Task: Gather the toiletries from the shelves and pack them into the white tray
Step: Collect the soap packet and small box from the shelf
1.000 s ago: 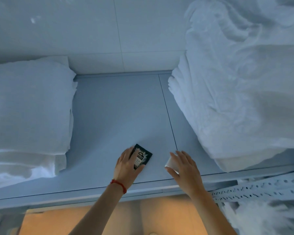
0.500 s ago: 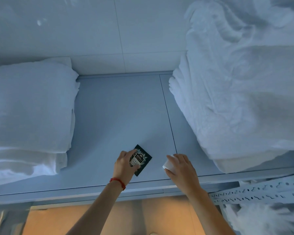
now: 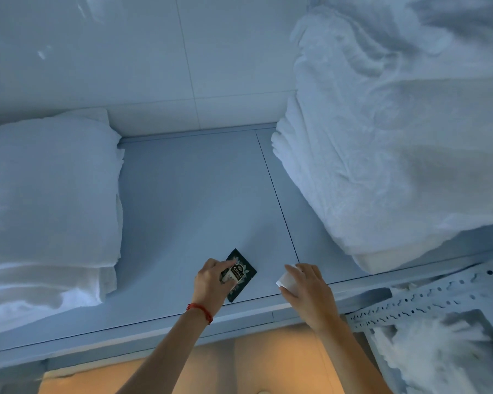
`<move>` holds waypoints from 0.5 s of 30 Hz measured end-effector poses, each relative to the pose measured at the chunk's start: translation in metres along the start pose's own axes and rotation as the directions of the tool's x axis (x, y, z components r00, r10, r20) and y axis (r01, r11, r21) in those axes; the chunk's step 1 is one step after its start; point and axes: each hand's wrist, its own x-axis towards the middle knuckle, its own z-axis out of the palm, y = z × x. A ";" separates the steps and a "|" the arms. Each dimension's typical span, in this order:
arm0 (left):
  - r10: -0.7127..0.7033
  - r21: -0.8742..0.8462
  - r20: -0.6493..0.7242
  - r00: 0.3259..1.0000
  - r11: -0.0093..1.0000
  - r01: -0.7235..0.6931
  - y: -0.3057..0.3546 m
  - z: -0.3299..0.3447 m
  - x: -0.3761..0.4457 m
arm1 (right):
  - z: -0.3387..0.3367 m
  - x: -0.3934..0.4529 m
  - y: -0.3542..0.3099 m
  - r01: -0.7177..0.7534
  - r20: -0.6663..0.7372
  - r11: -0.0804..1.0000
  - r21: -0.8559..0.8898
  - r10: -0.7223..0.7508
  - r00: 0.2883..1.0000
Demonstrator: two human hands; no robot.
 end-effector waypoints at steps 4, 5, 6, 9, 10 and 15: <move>0.091 -0.008 0.068 0.994 0.996 -0.090 -0.007 -0.011 -0.004 | -0.002 -0.024 -0.018 -0.097 -0.029 0.995 -0.018 0.096 0.995; 0.115 -0.001 0.091 0.989 0.993 -0.116 -0.008 -0.014 -0.005 | -0.002 -0.031 -0.022 -0.118 -0.049 0.993 -0.023 0.117 0.992; 0.136 0.009 0.115 0.984 0.990 -0.138 -0.008 -0.016 -0.006 | -0.002 -0.039 -0.026 -0.142 -0.065 0.990 -0.024 0.140 0.988; 0.193 0.022 0.196 0.962 0.979 -0.201 -0.006 -0.020 -0.012 | -0.002 -0.064 -0.036 -0.222 -0.099 0.975 0.001 0.221 0.970; 0.214 0.024 0.226 0.950 0.974 -0.225 -0.003 -0.021 -0.015 | -0.004 -0.074 -0.041 -0.252 -0.104 0.968 0.005 0.251 0.962; 0.333 0.015 0.355 0.874 0.932 -0.361 0.019 -0.019 -0.042 | -0.029 -0.133 -0.055 -0.452 -0.138 0.890 0.058 0.455 0.879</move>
